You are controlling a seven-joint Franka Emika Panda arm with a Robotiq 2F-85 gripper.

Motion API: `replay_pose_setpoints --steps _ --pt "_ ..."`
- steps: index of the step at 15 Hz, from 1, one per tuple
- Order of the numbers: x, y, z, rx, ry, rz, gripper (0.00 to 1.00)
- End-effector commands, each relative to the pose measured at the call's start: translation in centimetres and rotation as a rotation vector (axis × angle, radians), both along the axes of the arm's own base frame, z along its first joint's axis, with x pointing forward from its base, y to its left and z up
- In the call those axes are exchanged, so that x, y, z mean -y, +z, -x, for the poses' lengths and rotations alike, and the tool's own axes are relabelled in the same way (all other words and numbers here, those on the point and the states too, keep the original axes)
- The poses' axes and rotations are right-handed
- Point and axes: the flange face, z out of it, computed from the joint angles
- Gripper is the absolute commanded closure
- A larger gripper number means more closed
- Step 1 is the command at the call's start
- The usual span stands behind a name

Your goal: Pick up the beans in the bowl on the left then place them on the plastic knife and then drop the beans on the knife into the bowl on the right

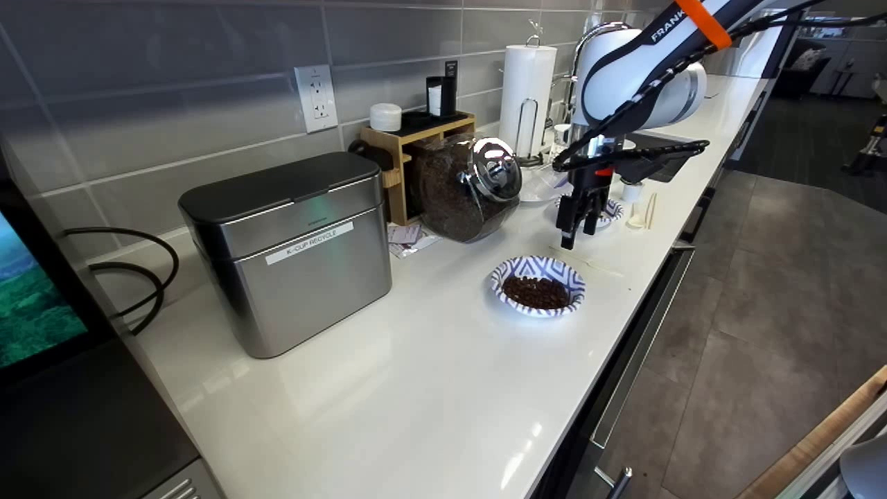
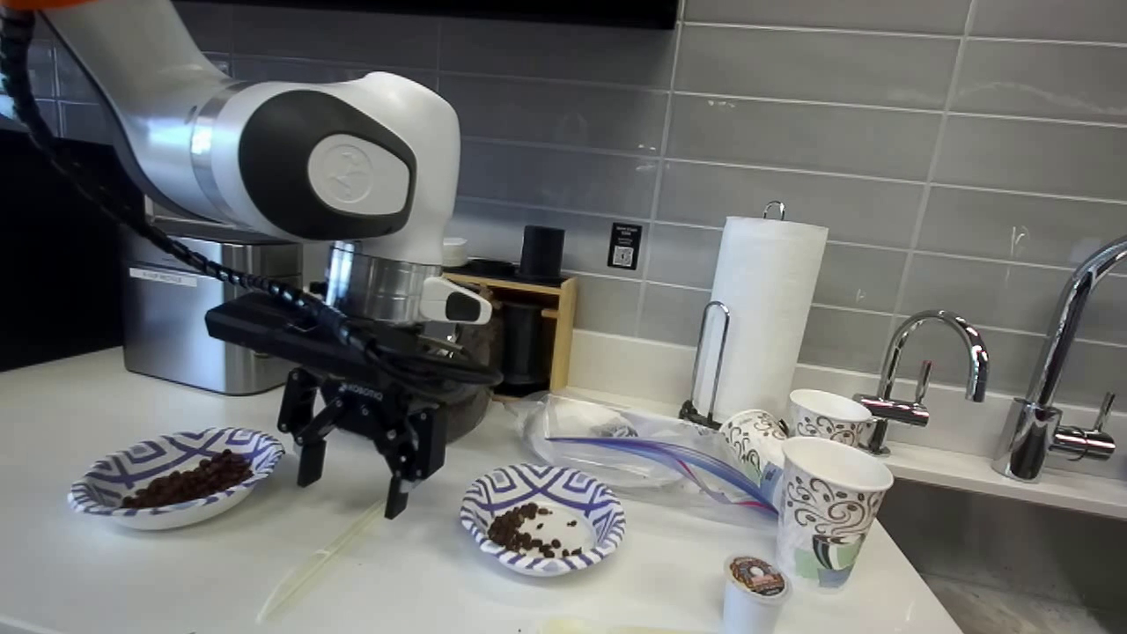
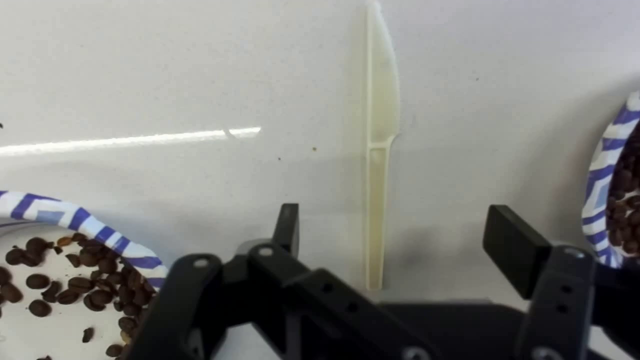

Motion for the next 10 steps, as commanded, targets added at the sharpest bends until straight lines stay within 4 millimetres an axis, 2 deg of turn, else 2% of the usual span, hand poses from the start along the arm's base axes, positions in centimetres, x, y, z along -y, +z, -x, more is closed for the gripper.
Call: replay_pose_setpoints --steps 1,10 --pt "0.7 1.5 0.6 0.028 -0.024 0.025 0.0" --pt "2.9 9.1 2.1 0.173 -0.029 0.07 0.0"
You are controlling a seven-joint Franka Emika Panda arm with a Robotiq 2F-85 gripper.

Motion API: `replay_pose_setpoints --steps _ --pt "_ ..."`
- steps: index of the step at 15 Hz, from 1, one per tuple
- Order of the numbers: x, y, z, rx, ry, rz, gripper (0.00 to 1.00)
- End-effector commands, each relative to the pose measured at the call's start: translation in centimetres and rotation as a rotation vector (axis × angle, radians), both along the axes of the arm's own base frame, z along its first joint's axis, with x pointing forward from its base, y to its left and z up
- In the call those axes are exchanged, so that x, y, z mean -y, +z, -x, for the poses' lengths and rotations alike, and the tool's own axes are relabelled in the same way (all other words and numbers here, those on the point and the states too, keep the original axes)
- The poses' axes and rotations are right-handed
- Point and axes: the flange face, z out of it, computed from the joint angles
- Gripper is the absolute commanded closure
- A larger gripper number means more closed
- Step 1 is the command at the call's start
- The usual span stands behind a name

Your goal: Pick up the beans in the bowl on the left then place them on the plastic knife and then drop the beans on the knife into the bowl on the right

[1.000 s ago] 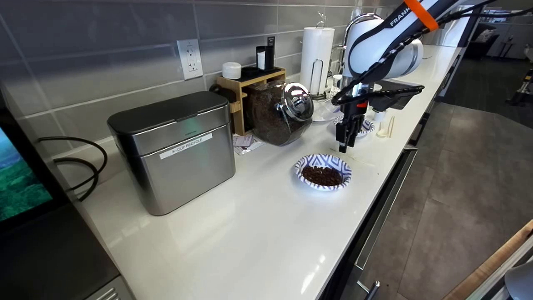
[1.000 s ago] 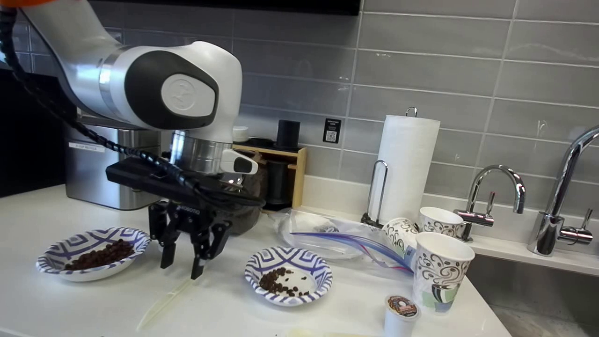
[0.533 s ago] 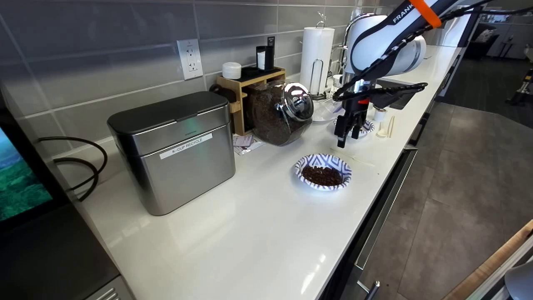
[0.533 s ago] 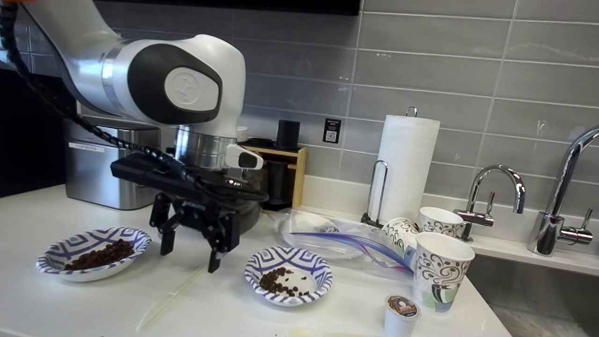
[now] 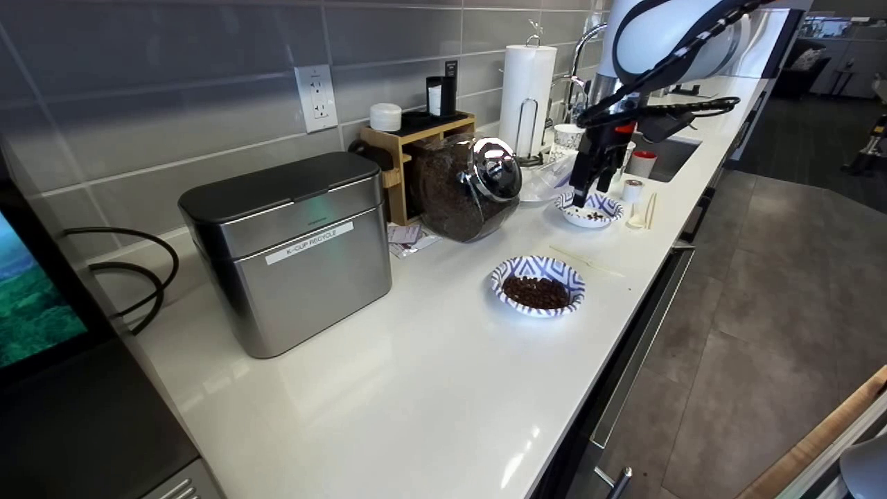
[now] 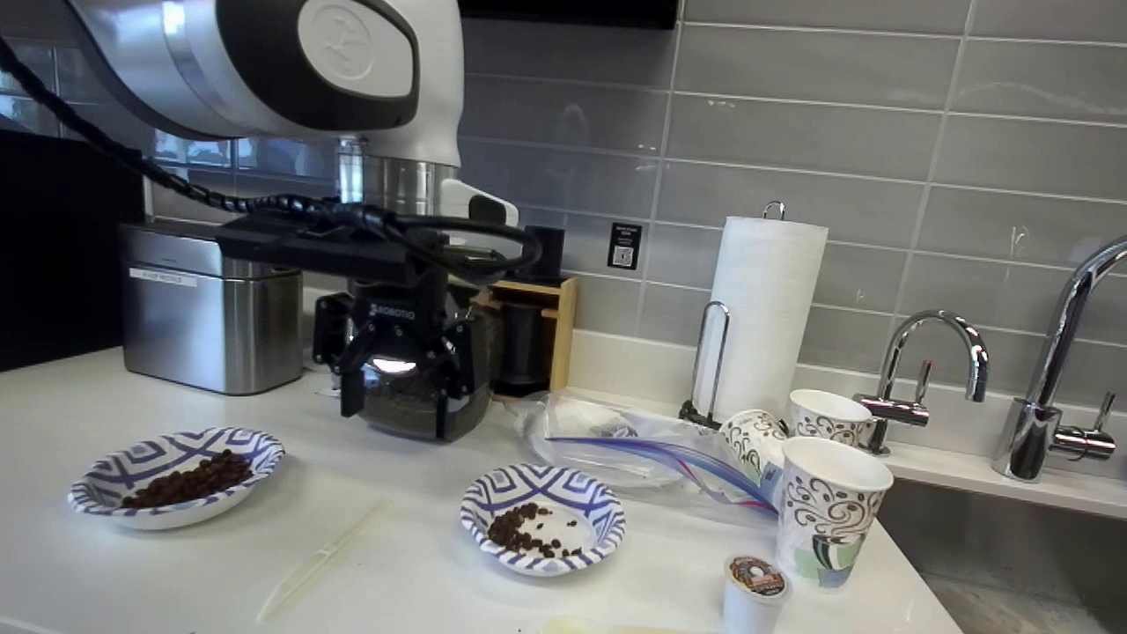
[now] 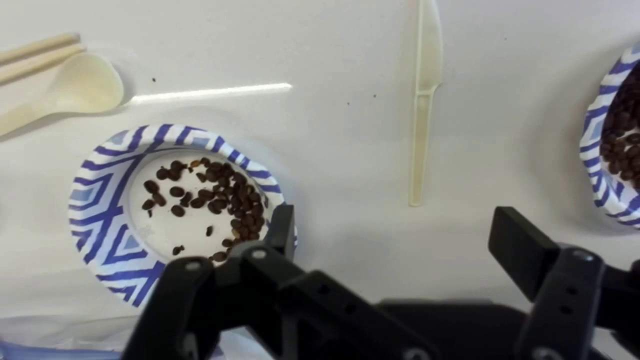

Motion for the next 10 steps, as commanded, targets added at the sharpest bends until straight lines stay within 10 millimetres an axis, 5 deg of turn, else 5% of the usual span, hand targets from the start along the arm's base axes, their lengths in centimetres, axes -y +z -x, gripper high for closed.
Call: replay_pose_setpoints --steps 1,10 --pt "0.6 2.2 2.1 0.039 -0.003 0.029 0.0" --pt "1.0 4.0 2.1 0.073 -0.002 0.015 0.0"
